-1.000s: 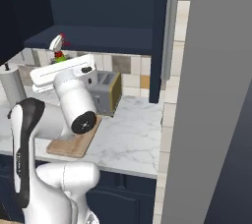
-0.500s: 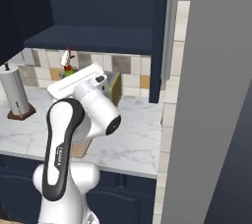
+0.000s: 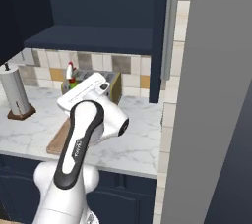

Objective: Grab the spray bottle from the cabinet, then place it next to the cutting board for sanitizing. Then grab the dish brush from the countertop next to the sink and place it next to the cutting board.

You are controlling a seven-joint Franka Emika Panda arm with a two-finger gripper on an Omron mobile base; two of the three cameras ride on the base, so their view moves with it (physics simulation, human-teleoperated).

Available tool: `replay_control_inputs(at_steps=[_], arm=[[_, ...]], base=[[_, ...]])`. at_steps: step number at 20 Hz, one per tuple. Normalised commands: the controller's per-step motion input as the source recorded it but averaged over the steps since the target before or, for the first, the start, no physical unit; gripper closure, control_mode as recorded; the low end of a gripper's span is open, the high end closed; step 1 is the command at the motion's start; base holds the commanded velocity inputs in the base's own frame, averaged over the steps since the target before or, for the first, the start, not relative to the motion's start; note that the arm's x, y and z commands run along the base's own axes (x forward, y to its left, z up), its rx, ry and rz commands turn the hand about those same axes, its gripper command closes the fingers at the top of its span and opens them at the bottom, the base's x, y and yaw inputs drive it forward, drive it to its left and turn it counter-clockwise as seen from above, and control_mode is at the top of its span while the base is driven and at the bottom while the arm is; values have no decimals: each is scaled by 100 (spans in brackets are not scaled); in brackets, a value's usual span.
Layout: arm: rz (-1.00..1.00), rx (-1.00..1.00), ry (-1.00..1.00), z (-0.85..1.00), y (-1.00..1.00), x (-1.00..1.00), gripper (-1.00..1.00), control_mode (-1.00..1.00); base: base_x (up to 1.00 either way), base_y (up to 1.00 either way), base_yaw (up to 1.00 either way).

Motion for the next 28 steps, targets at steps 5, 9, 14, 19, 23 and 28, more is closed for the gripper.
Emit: replay_control_inputs(at_steps=[5, 9, 14, 19, 23, 28], arm=[[-9, -1, 1, -42, 3, 30, 100, -100], [0, 0, 2, -48, -2, 26, 100, -100], [0, 0, 29, -34, -10, 40, 100, -100], [0, 0, 25, -44, -14, 37, 100, -100], [0, 0, 4, -51, -4, 21, 100, -100], [0, -2, 0, -50, -1, 36, 100, -100]], base=[[0, 0, 0], [0, 0, 0], [0, 0, 0], [0, 0, 0], [0, 0, 0], [0, 0, 0]])
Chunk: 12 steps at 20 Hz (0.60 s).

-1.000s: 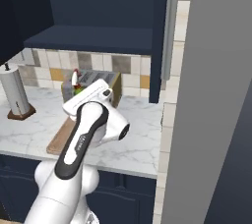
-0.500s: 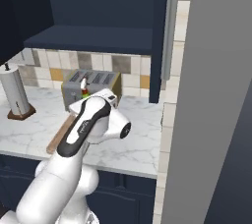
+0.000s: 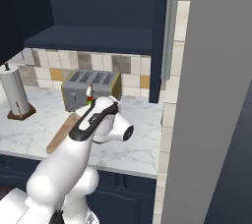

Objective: Grab the spray bottle from the cabinet, then place it next to the cutting board for sanitizing. Then grab the dish brush from the countertop next to the sink and place it next to the cutting board.

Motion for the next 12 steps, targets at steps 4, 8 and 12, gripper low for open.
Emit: replay_control_inputs(at_steps=[4, 8, 12], arm=[[0, 0, 1, -21, -22, 39, 100, -100], [4, 2, 7, -13, -22, 24, 100, -100], [2, 0, 0, -29, -9, 21, 100, -100]], base=[[0, 0, 0], [0, 0, 0], [0, 0, 0]])
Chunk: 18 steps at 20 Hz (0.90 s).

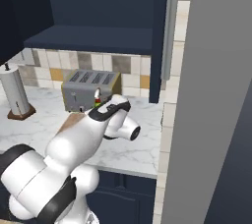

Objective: Grab the spray bottle from the cabinet, then place it next to the cutting board for sanitizing. Then grab the dish brush from the countertop next to the sink and place it next to the cutting board.

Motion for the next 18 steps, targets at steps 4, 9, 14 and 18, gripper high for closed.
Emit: replay_control_inputs(at_steps=[4, 9, 14, 18], arm=[[2, 0, 0, -30, -7, 14, 100, -100], [2, 0, 0, -37, -2, 15, 100, -100], [1, 0, 0, -43, 0, 13, 100, -100], [2, 0, 0, -39, -2, 4, 100, -100]], base=[[0, 0, 0], [0, 0, 0], [0, 0, 0], [0, 0, 0]])
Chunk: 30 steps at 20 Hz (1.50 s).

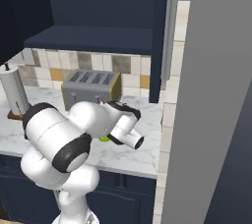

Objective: Grab the spray bottle from the cabinet, then place it next to the cutting board for sanitizing. Then grab the dish brush from the countertop next to the sink and place it next to the cutting board.

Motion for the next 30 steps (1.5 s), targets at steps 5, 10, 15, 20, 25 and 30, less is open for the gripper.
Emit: replay_control_inputs(at_steps=[5, 10, 15, 20, 25, 30], arm=[[2, 0, 0, -34, -5, 1, 100, -100], [2, 0, 0, -33, -2, 0, -100, -100], [0, 0, -4, -3, 0, -21, -100, -100], [-1, 0, 0, 11, 0, -7, -100, -100], [-3, 0, -5, 37, 0, -3, -100, -100], [-5, 3, -6, 53, 0, -15, -100, -100]], base=[[0, 0, 0], [0, 0, 0], [0, 0, 0], [0, 0, 0], [0, 0, 0], [0, 0, 0]])
